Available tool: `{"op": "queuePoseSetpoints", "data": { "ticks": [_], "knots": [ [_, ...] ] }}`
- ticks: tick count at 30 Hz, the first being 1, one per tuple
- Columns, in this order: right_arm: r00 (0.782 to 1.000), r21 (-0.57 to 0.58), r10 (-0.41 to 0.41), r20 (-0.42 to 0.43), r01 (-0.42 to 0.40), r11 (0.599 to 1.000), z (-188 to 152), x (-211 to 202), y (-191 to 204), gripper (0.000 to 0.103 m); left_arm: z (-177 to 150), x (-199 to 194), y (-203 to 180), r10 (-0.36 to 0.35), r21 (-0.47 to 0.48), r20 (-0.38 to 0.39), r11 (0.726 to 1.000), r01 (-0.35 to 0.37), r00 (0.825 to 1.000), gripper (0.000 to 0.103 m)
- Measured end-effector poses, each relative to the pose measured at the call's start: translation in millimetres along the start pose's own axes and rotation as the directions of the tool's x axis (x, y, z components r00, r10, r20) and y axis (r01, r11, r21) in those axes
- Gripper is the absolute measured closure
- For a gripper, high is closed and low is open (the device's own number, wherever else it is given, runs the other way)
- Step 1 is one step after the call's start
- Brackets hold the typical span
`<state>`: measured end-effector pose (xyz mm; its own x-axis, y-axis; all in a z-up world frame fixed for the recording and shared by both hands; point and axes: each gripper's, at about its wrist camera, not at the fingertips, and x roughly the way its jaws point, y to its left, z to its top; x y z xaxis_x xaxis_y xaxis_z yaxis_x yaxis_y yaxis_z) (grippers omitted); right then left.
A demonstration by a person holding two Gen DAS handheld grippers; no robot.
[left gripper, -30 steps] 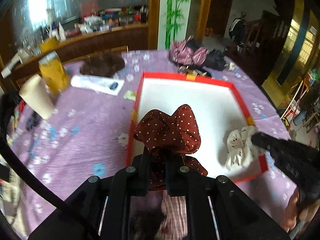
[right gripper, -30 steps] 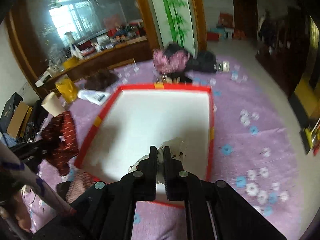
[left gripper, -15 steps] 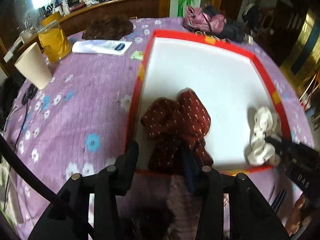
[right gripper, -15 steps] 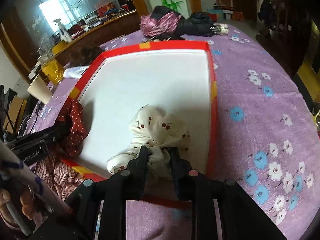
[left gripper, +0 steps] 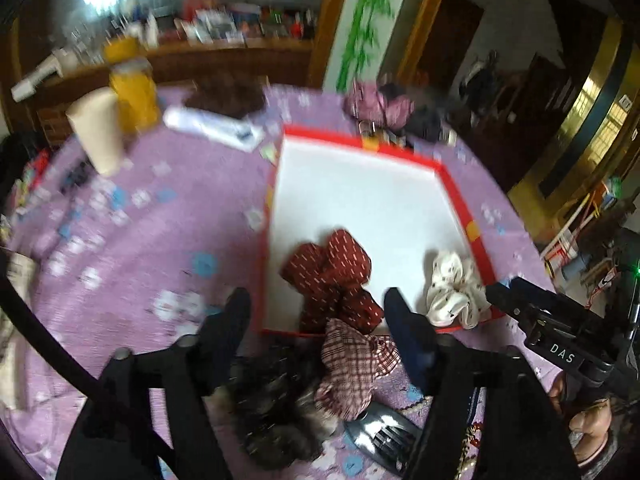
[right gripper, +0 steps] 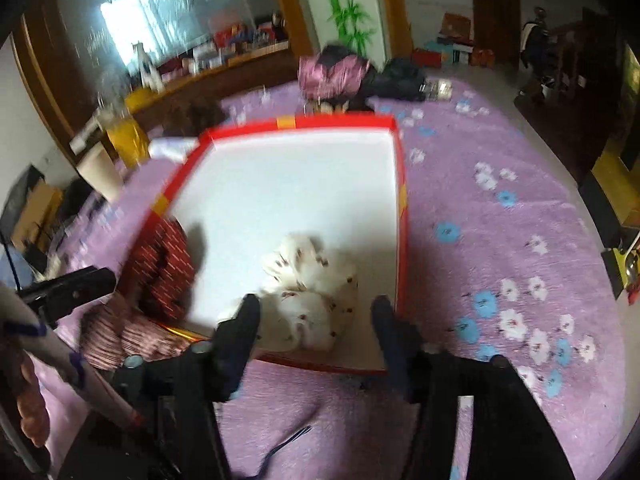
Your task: Organize jewelry
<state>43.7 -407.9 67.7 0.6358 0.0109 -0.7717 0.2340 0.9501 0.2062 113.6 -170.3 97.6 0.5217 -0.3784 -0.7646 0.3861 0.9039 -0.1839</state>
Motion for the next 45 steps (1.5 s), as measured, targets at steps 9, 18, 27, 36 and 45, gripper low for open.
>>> {"op": "queuePoseSetpoints", "data": {
  "ticks": [9, 18, 27, 36, 45],
  "knots": [
    [0.990, -0.166, 0.128, -0.059, -0.136, 0.977, -34.5, -34.0, 61.3, 0.038, -37.2, -24.0, 25.6, 0.055, 0.013, -0.005, 0.998, -0.055, 0.998, 0.030],
    [0.975, -0.302, 0.158, -0.155, -0.199, 0.932, -76.5, -17.4, 108.6, 0.031, -70.9, -1.5, 54.9, 0.015, -0.051, -0.046, 0.999, -0.018, 0.999, 0.027],
    [0.974, -0.305, 0.133, -0.182, -0.185, 0.934, -92.2, 4.5, 118.0, 0.030, -79.0, 26.2, 55.0, -0.064, -0.072, -0.108, 0.996, 0.057, 0.992, 0.025],
    [0.983, -0.371, 0.069, -0.172, -0.129, 0.919, -101.7, -0.3, 130.0, 0.060, -81.1, 3.9, 49.7, -0.062, -0.058, -0.094, 0.997, 0.057, 0.994, 0.084],
    [0.988, -0.386, 0.109, -0.111, -0.144, 0.911, -107.0, -56.5, 136.9, 0.060, -78.2, -82.6, 42.7, -0.089, -0.031, 0.036, 0.995, 0.091, 0.995, 0.085]
  ]
}}
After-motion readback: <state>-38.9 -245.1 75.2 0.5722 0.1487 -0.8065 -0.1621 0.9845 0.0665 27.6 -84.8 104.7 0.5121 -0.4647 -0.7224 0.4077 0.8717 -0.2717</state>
